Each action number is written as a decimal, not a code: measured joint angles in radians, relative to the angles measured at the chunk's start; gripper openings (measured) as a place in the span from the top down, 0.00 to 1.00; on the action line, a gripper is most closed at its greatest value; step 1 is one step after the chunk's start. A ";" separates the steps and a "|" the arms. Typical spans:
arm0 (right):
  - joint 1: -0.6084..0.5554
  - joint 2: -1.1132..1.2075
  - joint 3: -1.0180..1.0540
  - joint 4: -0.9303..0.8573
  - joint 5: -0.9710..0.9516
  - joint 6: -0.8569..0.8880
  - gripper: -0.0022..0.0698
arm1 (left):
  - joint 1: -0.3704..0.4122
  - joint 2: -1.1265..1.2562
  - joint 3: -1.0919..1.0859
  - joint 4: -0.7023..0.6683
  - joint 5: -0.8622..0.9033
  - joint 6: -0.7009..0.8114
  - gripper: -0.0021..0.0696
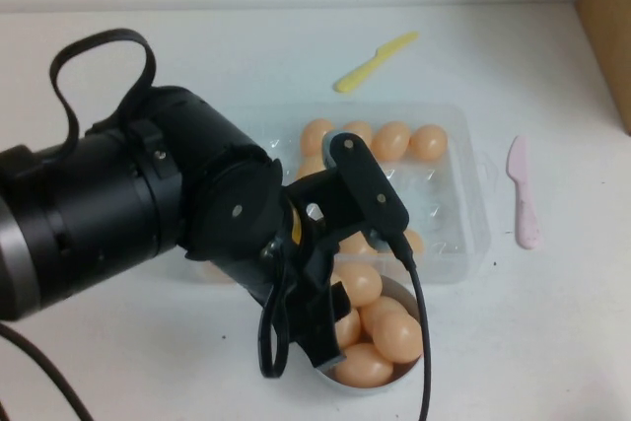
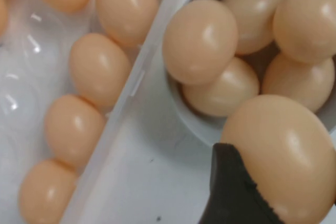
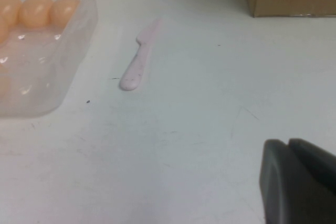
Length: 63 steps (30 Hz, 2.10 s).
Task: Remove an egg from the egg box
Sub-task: Place the egg in the bowl
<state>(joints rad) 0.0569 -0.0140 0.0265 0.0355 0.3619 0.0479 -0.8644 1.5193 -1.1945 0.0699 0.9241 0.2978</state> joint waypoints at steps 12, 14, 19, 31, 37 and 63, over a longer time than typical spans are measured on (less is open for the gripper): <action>0.000 0.000 0.000 0.000 0.000 0.000 0.99 | -0.024 0.008 0.048 -0.070 -0.171 -0.006 0.51; 0.000 0.000 0.000 0.000 0.000 0.000 0.99 | -0.025 0.025 0.048 -0.070 -0.173 -0.006 0.51; 0.000 0.000 0.000 0.000 0.000 0.000 0.99 | -0.025 0.055 0.048 -0.070 -0.175 0.005 0.51; 0.000 0.000 0.000 0.000 0.000 0.000 0.99 | 0.000 0.060 0.074 -0.056 -0.175 0.009 0.51; 0.000 0.000 0.000 0.000 0.000 0.000 0.99 | 0.000 0.064 0.080 -0.056 -0.203 0.009 0.51; 0.000 0.000 0.000 0.000 0.000 0.002 0.99 | 0.000 0.058 0.080 -0.056 -0.227 -0.018 0.40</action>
<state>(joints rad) 0.0569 -0.0140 0.0265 0.0355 0.3619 0.0503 -0.8648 1.5773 -1.1140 0.0135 0.6975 0.2794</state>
